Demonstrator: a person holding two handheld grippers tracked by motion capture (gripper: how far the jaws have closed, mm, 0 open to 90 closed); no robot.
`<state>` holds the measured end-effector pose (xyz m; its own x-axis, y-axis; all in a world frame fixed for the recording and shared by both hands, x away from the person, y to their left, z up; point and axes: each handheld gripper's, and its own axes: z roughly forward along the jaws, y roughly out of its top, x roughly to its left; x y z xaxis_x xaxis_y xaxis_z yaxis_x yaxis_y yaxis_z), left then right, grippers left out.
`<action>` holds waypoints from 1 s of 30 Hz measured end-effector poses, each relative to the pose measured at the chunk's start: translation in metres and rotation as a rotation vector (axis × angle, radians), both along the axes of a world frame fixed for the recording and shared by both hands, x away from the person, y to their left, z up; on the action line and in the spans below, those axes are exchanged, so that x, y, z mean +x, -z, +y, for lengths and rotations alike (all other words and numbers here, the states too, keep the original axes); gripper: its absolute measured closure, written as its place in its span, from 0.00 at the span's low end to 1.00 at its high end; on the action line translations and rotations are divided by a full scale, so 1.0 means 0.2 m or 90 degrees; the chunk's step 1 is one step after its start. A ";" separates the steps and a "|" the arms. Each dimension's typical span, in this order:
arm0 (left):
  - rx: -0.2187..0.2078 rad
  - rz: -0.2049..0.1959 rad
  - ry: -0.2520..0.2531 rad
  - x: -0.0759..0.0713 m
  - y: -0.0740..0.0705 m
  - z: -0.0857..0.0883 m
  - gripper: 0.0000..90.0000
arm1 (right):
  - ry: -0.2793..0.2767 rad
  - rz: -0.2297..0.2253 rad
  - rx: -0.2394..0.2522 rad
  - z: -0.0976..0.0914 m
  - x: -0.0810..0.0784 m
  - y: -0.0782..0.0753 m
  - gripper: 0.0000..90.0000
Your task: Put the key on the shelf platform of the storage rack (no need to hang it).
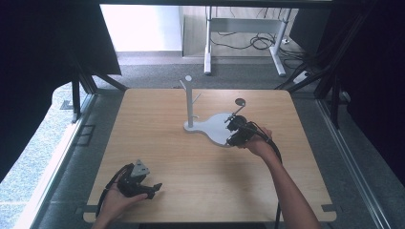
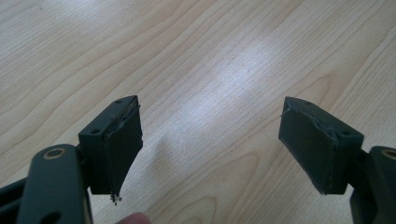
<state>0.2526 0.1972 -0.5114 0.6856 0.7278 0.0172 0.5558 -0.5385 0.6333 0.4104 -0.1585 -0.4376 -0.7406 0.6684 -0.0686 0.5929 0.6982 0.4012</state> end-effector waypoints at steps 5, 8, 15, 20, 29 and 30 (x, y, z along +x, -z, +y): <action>0.001 0.005 0.002 0.00 0.00 0.00 0.24 | 0.000 0.004 -0.003 0.00 0.00 0.02 0.75; 0.005 0.008 0.006 0.00 0.01 -0.01 0.24 | 0.002 0.006 -0.002 -0.01 0.01 0.02 0.75; 0.007 0.012 0.008 0.00 0.01 -0.02 0.24 | 0.007 0.010 -0.002 -0.01 0.03 0.04 0.75; 0.009 0.012 0.010 0.00 0.02 -0.02 0.24 | 0.008 0.014 -0.002 -0.01 0.04 0.06 0.75; 0.011 0.015 0.010 0.00 0.02 -0.02 0.24 | 0.018 0.022 0.002 0.00 0.07 0.10 0.74; 0.011 0.016 0.010 0.00 0.02 -0.02 0.24 | 0.020 0.023 0.003 0.00 0.07 0.10 0.75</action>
<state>0.2527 0.1924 -0.5160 0.6977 0.7162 0.0127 0.5623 -0.5586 0.6098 0.4246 -0.1585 -0.4576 -0.7218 0.6911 -0.0387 0.6284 0.6777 0.3818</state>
